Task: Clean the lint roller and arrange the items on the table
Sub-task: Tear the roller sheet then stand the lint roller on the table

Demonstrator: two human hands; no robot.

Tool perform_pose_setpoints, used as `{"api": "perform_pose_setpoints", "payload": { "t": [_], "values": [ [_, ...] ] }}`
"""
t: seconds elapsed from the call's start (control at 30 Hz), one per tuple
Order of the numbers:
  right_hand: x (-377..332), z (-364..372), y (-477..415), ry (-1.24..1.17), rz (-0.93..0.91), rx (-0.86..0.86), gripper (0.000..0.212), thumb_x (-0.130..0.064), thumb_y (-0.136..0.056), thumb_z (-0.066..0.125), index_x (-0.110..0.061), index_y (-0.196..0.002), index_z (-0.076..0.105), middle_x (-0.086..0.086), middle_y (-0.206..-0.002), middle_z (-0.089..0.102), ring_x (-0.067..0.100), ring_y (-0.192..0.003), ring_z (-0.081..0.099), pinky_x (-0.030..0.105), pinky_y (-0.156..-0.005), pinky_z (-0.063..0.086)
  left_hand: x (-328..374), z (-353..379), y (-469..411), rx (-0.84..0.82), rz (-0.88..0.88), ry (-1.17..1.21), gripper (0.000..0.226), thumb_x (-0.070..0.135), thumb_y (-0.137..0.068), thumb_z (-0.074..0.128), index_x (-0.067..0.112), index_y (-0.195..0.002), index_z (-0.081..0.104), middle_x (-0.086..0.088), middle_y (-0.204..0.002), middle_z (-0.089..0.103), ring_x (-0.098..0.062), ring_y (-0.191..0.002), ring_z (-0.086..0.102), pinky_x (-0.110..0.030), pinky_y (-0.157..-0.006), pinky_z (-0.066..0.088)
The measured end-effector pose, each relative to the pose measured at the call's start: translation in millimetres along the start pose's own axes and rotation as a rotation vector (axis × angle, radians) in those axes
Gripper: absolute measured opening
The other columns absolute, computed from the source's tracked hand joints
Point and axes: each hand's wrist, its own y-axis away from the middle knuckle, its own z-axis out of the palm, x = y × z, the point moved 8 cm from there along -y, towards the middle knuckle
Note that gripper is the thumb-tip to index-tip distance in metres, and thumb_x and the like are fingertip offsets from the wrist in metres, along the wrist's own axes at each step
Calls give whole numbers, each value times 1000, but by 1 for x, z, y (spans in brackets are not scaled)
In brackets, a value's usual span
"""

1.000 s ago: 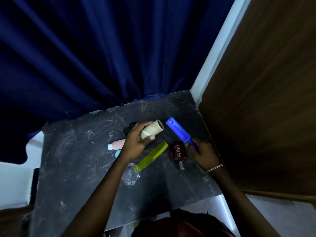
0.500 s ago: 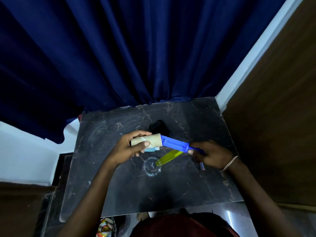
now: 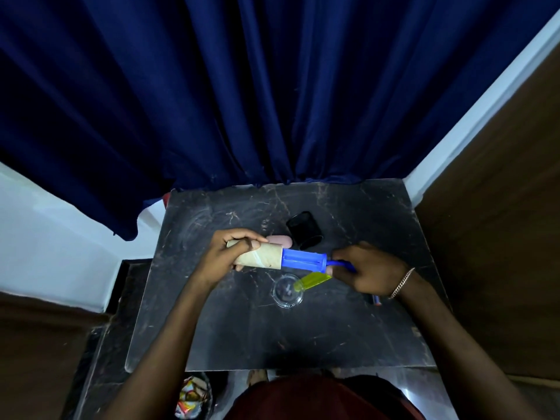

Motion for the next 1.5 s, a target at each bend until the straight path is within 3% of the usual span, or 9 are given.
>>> {"api": "perform_pose_setpoints", "payload": {
  "t": [0.17, 0.3, 0.47, 0.7, 0.8, 0.93, 1.07, 1.2, 1.5],
  "values": [
    [-15, -5, -6, -21, 6, -15, 31, -34, -99, 54, -19, -71, 54, -6, -61, 45, 17, -68, 47, 25, -68, 33, 1, -9, 0, 60, 27, -4, 31, 19, -78, 58, 1, -92, 80, -5, -73, 75, -12, -47, 51, -19, -39, 35],
    [-50, 12, -21, 3, -45, -71, 23, -27, -96, 51, -10, -87, 64, 9, -84, 70, 29, -80, 65, 37, -74, 51, 8, 34, -2, -43, 45, 63, 36, 15, -76, 56, -14, -90, 73, 4, -72, 76, -7, -40, 49, -14, -36, 33],
    [-48, 11, -24, -33, -24, -7, 24, -26, -96, 51, -7, -96, 65, 12, -91, 72, 28, -84, 67, 36, -75, 52, 5, 34, -7, -5, 39, 99, 30, 8, -81, 53, -16, -88, 70, 3, -71, 75, -10, -40, 49, -16, -36, 32],
    [-35, 14, -17, -158, -55, 59, 18, -23, -95, 57, -10, -103, 66, 5, -92, 71, 19, -81, 65, 29, -72, 46, -12, 31, -13, -2, 16, 87, 37, 24, -78, 58, -8, -87, 72, 0, -78, 76, -12, -43, 51, -18, -37, 35],
    [-16, 22, -15, -127, -8, 104, 21, -27, -97, 55, -19, -116, 62, 3, -107, 71, 21, -95, 66, 31, -81, 50, -22, 34, -18, 12, -36, 51, 26, 29, -81, 59, 11, -89, 76, 1, -85, 78, -11, -47, 58, -20, -38, 38],
    [39, 40, -21, -85, 144, 175, 26, -33, -101, 51, -19, -120, 62, 9, -108, 72, 29, -99, 68, 33, -85, 48, -37, 37, -32, 18, -123, -208, 43, 63, -82, 60, 46, -122, 61, 19, -106, 71, -4, -83, 70, -30, -69, 53],
    [119, 58, -37, -210, 441, 225, 33, -28, -103, 49, -8, -123, 66, 22, -113, 71, 37, -106, 67, 39, -94, 51, -45, 46, -54, 71, -7, -793, 77, 81, -84, 46, 38, -147, 34, 10, -148, 42, -18, -130, 54, -45, -99, 53],
    [182, 67, -47, -318, 653, 298, 33, -17, -104, 46, 5, -119, 66, 31, -118, 66, 42, -111, 64, 40, -95, 46, -58, 67, -69, 1, 54, -1145, 94, 89, -84, 25, 29, -156, 22, -6, -164, 26, -29, -147, 37, -56, -113, 42],
    [279, 77, -52, -276, 885, 263, 40, -12, -108, 36, 16, -128, 55, 36, -130, 58, 44, -124, 56, 44, -107, 39, -85, 76, -89, -30, 0, -1238, 98, 90, -86, 24, 27, -160, 15, -8, -169, 19, -31, -157, 19, -58, -121, 30]
  ]
}}
